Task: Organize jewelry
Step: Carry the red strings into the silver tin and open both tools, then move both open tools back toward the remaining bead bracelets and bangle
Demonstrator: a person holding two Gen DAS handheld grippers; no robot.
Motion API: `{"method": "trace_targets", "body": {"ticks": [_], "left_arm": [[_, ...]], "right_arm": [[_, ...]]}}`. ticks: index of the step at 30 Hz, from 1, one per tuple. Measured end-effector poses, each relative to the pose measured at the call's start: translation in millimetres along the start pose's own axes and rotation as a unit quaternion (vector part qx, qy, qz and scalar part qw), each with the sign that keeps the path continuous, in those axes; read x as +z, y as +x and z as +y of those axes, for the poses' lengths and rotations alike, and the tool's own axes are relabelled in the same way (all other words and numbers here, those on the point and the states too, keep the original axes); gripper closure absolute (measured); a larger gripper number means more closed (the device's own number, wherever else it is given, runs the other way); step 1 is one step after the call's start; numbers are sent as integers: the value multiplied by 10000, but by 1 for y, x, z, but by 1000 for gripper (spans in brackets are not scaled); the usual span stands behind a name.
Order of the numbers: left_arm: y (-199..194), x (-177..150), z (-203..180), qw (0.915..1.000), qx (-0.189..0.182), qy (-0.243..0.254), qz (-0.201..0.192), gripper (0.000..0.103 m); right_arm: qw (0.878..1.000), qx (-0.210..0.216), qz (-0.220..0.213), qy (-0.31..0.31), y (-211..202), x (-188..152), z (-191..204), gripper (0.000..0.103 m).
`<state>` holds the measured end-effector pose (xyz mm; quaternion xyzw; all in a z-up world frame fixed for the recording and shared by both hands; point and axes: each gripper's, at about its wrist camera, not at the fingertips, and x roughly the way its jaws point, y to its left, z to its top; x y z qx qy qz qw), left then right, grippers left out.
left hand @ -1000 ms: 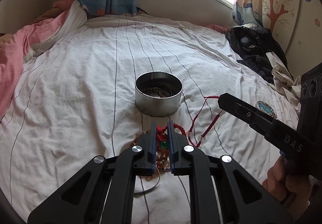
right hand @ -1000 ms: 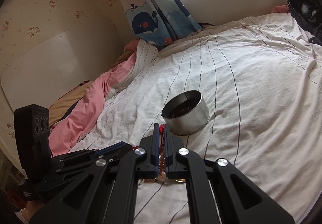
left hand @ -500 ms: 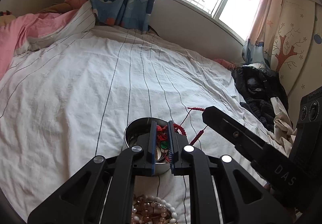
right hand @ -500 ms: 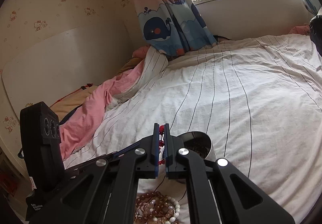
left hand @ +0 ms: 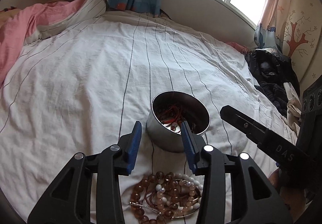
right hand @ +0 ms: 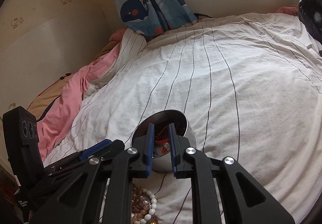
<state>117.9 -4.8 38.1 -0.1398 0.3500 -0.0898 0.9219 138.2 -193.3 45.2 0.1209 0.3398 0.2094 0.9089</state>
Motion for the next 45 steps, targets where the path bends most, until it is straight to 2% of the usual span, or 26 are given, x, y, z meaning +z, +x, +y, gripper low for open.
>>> {"method": "trace_targets", "body": {"ticks": [8,18,29,45], "left_arm": [[-30,-25,2,9997,72,202,96,63],[-51,-45,9,9991,224,283,210,59],[-65,-64,18,9981,395,349,311,51],[-73,-75,23,9971,501,390,414,45]], "right_arm": [[9999,-117,46,-86,-27,-33,18,82],[9990,-376,72,-224,-45,-58,29,75],[9982,-531,26,-289,-58,-71,33,65],[9972,-661,17,-356,-64,-80,36,56]]}}
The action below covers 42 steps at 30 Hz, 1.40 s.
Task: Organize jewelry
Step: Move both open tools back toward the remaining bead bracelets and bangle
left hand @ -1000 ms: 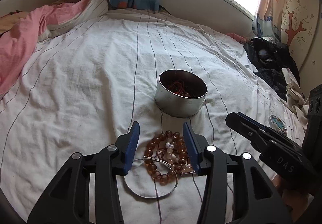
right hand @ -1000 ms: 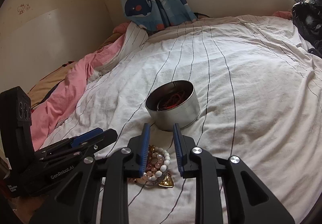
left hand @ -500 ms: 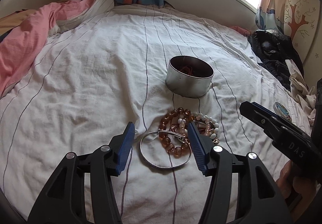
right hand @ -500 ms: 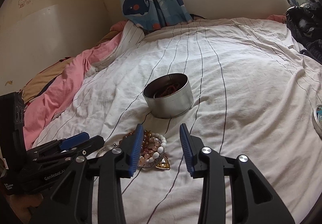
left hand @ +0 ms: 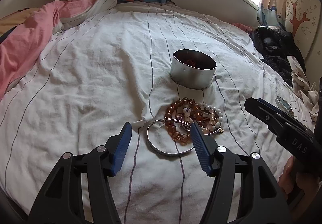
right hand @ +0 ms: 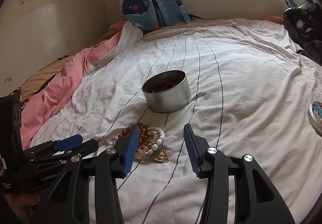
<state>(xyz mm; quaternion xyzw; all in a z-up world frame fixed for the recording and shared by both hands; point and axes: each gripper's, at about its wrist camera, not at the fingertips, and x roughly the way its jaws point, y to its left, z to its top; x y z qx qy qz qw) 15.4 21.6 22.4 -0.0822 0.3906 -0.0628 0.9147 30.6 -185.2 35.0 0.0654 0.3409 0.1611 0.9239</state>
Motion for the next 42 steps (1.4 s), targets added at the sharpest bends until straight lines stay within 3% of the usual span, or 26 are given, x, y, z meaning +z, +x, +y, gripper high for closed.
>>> {"method": "trace_targets", "body": {"ticks": [11,23,40,41,42], "left_arm": [[8,-4,-2,9998,88,86,162,38],[18,-6,-1,9994,178,141,246,37],[28,-10,-10,9977,387,469,311,32],[28,-10,-11,9975,367,527,307,36],[27,-10,-13,9972,334,599,312,50]], "right_arm": [[9997,-190,91,-155,5,-5,3,49],[9984,-317,426,-185,21,-14,2,48],[9961,-612,420,-478,21,-14,9,46],[9961,-620,428,-464,21,-14,9,45],[9961,-632,449,-432,22,-14,8,45]]}}
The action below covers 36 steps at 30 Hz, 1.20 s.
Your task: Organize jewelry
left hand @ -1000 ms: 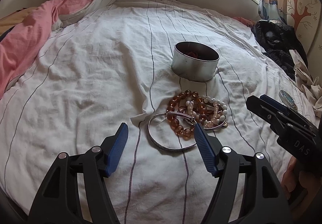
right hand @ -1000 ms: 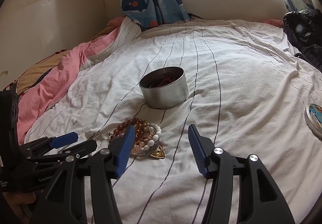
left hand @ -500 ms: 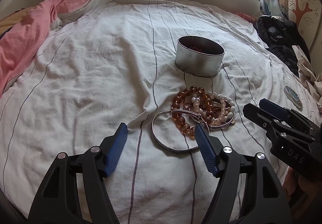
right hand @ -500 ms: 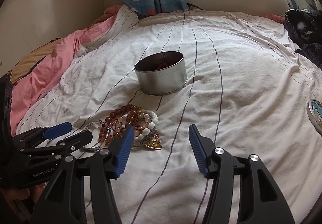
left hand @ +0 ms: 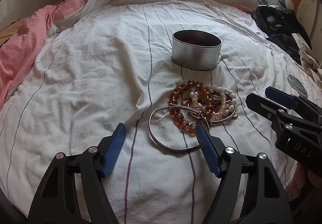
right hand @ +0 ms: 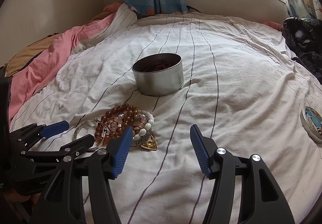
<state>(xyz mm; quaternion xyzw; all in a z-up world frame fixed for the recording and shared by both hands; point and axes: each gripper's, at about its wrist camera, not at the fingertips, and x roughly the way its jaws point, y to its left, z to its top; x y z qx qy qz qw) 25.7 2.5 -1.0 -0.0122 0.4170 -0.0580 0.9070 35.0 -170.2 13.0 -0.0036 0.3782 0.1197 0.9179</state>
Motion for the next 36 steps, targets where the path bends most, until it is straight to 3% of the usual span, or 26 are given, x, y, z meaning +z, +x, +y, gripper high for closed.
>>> {"method": "trace_targets", "body": {"ticks": [2,9,14,18,23,27,36], "left_arm": [[-1,0,-4,9999,-31,116,51,68],[-11,-2,1,9998,31,164,-102,92],[-8,0,8,9999,-94,76,29,92],[4,2,7,9998,-119,17,164,71],[10,3,0,9997,-42,120,193,69],[5,1,-1,9996,-65,255,121,98],[-28,4,1,9989,-76,279,-375,101]], "right_arm": [[9999,14,79,132,2,0,-5,45],[9994,93,147,316,6,-1,-13,45],[9994,143,167,279,8,-2,-11,45],[9993,183,180,288,10,-3,-10,45],[9986,287,223,395,12,-3,-13,45],[9978,359,231,503,12,-3,-16,45],[9937,642,253,886,12,-3,-26,45]]}}
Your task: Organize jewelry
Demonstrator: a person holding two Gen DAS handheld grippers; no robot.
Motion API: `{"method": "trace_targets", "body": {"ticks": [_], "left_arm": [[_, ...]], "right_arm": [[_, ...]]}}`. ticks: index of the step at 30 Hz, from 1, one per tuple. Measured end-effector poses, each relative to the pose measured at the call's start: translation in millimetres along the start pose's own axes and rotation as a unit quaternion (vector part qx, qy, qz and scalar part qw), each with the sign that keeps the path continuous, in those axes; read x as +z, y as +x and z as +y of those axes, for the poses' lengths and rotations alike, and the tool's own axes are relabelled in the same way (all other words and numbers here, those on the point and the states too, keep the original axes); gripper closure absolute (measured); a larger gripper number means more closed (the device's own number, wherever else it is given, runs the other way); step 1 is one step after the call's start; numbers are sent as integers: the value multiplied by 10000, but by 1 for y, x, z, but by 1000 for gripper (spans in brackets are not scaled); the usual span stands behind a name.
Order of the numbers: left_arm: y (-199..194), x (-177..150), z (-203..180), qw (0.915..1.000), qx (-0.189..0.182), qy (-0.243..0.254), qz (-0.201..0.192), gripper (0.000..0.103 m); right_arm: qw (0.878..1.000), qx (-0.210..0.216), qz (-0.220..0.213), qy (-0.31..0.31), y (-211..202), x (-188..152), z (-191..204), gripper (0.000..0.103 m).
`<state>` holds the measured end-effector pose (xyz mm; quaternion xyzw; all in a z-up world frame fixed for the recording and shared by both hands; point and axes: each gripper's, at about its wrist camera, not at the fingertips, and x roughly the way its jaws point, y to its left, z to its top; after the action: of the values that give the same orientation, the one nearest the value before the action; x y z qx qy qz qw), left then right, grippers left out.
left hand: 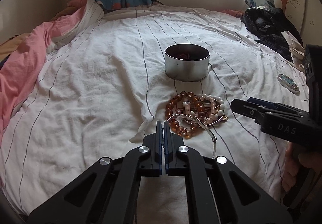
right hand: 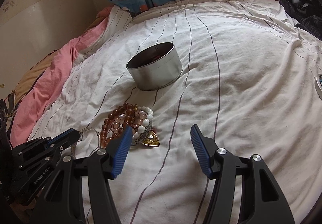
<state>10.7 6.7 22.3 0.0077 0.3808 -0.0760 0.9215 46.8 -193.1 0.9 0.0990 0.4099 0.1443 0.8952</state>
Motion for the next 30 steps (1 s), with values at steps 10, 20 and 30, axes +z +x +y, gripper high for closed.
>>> {"method": "trace_targets", "body": {"ticks": [10,20,30], "left_arm": [[28,-15,14,9991,-12,-187,381,101],[27,-16,11,9997,49,-14,241,100],[22,-14,27,9969,-619,-435,206,100]], "right_arm": [[9993,-183,15,-320,4,-2,9,45],[9916,458,97,-1202,14,0,55,45],[9909,-282,188,-1306,30,16,50,45]]}}
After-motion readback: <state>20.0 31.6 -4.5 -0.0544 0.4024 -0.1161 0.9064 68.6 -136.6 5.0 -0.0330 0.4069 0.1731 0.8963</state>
